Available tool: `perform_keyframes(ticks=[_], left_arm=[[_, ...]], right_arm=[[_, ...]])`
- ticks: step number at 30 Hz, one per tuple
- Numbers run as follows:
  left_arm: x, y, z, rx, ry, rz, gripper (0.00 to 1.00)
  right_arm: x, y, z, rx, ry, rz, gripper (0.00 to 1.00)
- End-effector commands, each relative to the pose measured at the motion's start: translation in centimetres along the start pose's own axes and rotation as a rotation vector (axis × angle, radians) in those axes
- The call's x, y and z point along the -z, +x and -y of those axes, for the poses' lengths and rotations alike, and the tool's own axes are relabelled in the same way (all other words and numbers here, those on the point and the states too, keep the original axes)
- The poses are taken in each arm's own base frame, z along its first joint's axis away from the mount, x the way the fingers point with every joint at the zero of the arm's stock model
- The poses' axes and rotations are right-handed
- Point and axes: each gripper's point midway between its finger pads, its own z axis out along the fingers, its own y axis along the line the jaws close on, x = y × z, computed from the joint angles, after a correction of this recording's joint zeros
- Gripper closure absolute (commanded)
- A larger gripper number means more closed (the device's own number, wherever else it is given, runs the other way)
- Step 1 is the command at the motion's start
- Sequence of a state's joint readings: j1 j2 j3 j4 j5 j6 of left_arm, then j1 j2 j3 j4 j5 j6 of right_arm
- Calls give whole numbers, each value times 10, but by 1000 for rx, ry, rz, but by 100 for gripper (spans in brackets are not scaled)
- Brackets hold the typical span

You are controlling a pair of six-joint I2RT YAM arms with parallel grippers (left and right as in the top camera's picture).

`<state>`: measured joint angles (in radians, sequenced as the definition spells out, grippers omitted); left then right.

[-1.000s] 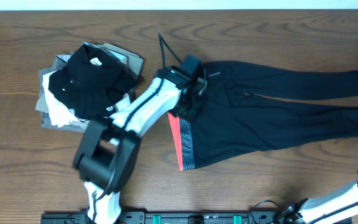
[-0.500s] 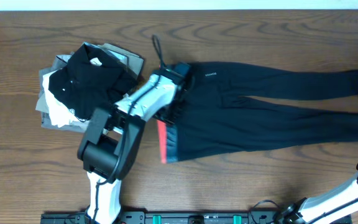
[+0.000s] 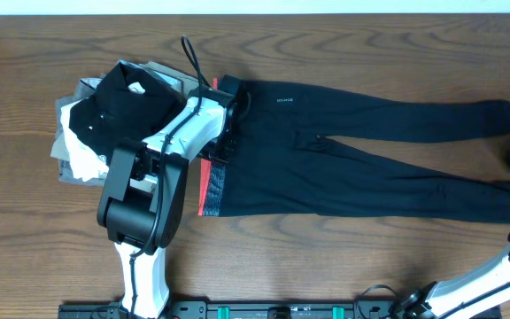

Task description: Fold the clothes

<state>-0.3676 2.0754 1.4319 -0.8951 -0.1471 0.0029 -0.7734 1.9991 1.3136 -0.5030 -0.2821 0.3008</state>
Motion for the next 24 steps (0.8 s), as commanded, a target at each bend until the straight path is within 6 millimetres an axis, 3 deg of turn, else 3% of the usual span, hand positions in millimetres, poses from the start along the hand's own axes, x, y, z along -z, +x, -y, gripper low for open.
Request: perform_keyframes(ticks=[1,5,13,18,24], left_arm=[[-13,12,7,0,24,-62,61],[-13,11,12,8,51,-58,61],[-12,7,19,64,89,-45,60],[-12,8,22,76,106,-51,60],[-12,13,21,76,103,-71,59]], right_arm=[[-1,2,-48,6,-250,-12,91],[-12,-8,-69,-3,-263,49,97],[-69,0,-101,74,-215,122,97],[-95,11,-75,34,-97,105,98],[-90,-1,-27,-30,61,118,99]])
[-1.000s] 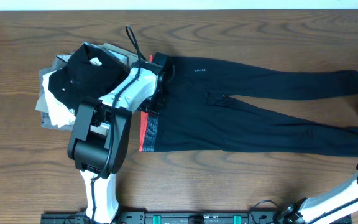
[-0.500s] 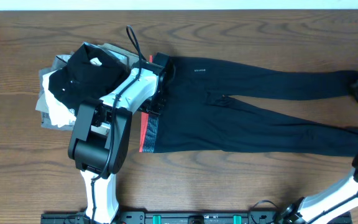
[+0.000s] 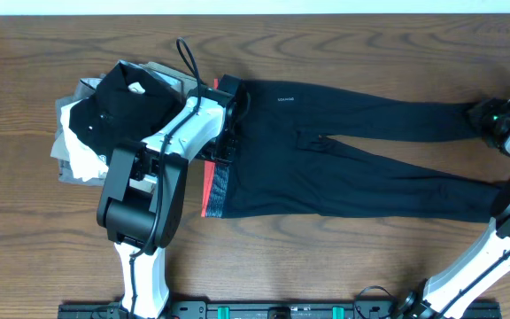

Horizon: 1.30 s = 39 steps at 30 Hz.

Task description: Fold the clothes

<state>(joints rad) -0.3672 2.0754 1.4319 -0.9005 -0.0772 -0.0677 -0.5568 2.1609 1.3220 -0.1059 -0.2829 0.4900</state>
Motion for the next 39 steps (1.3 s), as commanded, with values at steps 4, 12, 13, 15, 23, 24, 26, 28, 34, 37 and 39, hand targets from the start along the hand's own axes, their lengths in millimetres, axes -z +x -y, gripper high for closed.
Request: perform_keyframes(ticks=[4,12,13,15,23,24,26,28,34,37,39], left_arm=[[-13,14,8,7,31,-70,59],[-13,14,8,7,31,-69,59],[-13,14,8,7,31,-68,59],[-11,12,8,7,32,-64,59],[38,-2,13,16,97,8,53],[49,-3,14,17,113,25,52],[69,-2,15,19,143,57,49],[90,6,16,25,175,76,47],[134,54,5,211,182,22,37],[130,81,2,276,161,-68,37],[115,100,4,274,148,-141,37]], right_arm=[[6,-7,94,-112,245,-11,99],[27,-56,41,-78,-142,-12,76],[32,-59,28,-38,-211,-19,63],[43,-63,4,24,-345,-33,52],[105,-79,-41,45,-659,-71,45],[113,-81,-41,57,-656,-61,45],[132,-86,-42,78,-638,-38,45],[150,-91,-40,97,-587,-8,44],[198,-91,-25,135,-319,50,39],[215,-80,-12,100,-179,33,37],[223,-66,2,66,-83,-5,37]])
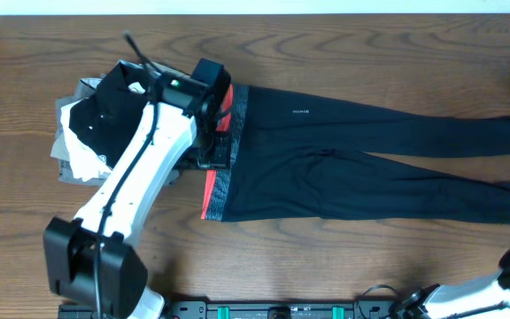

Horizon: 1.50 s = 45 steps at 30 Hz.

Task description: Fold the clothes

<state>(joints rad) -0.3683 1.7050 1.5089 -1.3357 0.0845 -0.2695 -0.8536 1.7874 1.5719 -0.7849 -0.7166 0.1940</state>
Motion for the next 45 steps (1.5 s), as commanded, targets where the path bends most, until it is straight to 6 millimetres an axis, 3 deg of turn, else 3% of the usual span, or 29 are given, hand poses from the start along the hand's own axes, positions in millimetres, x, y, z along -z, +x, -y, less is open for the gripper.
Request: perform_keyframes(ticks=[1,6,9,13,17,19,21,30,34,39,45], left_arm=[[-31,29,-5,88,-24,-139,37],[-87,65,-3,116,24,-263,37],[-110,77,2,137,72,-291,36],[-133,69,4,129,101,-225,25],[-152,61,2,116,106,-157,24],[-154,56,-6,111,64,-131,24],[-155,51,-11,115,47,-108,31],[-155,44,-12,71,59,-85,93],[-149,50,-13,73,47,-119,94],[-146,51,-13,74,43,-129,94],[-146,50,-13,74,45,-125,94]], right_arm=[[15,9,31,-8,220,-8,37],[20,47,59,-141,367,-121,37],[19,61,68,-174,403,-159,37],[14,77,77,-201,422,-198,37],[5,100,83,-217,430,-254,36],[0,110,86,-221,431,-276,36],[-5,118,89,-222,431,-289,36],[-8,132,99,-232,457,-311,37],[5,138,118,-232,587,-330,39],[32,163,158,-316,860,-348,37],[44,175,188,-392,940,-314,41]])
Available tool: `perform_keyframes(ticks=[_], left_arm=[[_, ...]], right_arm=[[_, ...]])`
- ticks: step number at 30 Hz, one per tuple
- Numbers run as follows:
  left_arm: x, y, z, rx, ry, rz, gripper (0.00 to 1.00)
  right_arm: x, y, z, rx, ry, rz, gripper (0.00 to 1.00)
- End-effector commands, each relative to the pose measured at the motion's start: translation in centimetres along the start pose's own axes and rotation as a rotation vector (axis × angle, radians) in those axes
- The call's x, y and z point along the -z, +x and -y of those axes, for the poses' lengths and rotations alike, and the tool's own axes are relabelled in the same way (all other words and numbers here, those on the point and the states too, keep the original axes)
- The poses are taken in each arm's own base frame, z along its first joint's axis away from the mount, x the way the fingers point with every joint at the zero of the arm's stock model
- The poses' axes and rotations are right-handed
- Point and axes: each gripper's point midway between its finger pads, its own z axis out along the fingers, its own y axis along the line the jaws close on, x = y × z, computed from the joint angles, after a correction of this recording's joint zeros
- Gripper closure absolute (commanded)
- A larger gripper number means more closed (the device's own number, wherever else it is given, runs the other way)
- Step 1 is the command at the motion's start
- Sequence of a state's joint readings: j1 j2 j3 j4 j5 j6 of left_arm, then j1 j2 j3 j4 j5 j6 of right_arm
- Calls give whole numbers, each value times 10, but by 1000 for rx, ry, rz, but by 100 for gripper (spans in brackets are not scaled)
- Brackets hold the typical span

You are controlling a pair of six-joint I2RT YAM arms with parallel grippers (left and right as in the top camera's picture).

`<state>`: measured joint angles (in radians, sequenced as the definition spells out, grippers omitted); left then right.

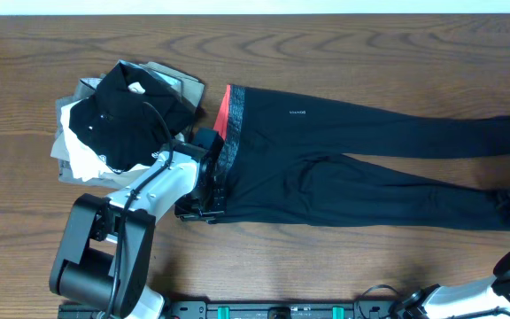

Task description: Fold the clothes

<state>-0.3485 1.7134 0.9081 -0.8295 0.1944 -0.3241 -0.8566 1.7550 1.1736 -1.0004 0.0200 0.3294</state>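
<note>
Black leggings (343,164) lie flat across the table, legs pointing right. Their red and grey waistband (229,120) is at the left. My left gripper (198,202) sits on the waistband's near corner and hides it; its fingers do not show from above. My right gripper is at the right edge of the view, at the cuff of the near leg, dark against the dark cloth. The far leg's cuff lies free.
A pile of folded clothes (118,124), black on top with white and grey beneath, lies just left of the waistband. The left arm's base (96,266) stands at the front left. Bare wooden table (343,49) runs along the back.
My left gripper was at the far corner of the waistband and is now at its near corner. The right gripper, then out of view, is now at the near leg's cuff.
At first my left gripper lay on the waistband, the right at the table's right edge. Then the right gripper was at the far leg's cuff. After that the leggings reached further right and lay smoother. Now both grippers are along the near edge.
</note>
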Motion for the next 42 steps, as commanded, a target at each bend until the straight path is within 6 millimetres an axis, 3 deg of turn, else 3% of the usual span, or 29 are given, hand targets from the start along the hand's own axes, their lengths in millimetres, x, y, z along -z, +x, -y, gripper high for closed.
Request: perform_keyframes(ticks=[1,7,10,13,17,26,33,35,39,42], left_arm=[[1,-6,-4,-8,-23,12,94],[1,-7,-3,-9,-21,17,94],[1,-6,-4,-8,-22,13,94],[1,-6,-4,-8,-22,12,94],[1,-6,-3,-8,-22,12,94],[1,-6,-3,-8,-19,11,94],[1,-6,-3,-8,-19,11,94],[1,-6,-3,-8,-19,11,94],[2,-4,-3,-7,-21,5,94],[9,1,-5,-9,-31,-20,94]], right_arm=[[-7,-4,31,-121,82,19,43],[-27,-6,45,-237,66,43,63],[-42,-4,43,-278,52,65,59],[-48,-13,26,-274,-54,102,57],[-47,-22,13,-265,-132,128,56],[-43,-38,8,-261,-162,189,58],[-43,-40,9,-262,-159,198,82],[-43,-41,10,-265,-154,201,99],[-37,-42,9,-274,-185,197,99],[-17,-47,10,-277,-195,220,99]])
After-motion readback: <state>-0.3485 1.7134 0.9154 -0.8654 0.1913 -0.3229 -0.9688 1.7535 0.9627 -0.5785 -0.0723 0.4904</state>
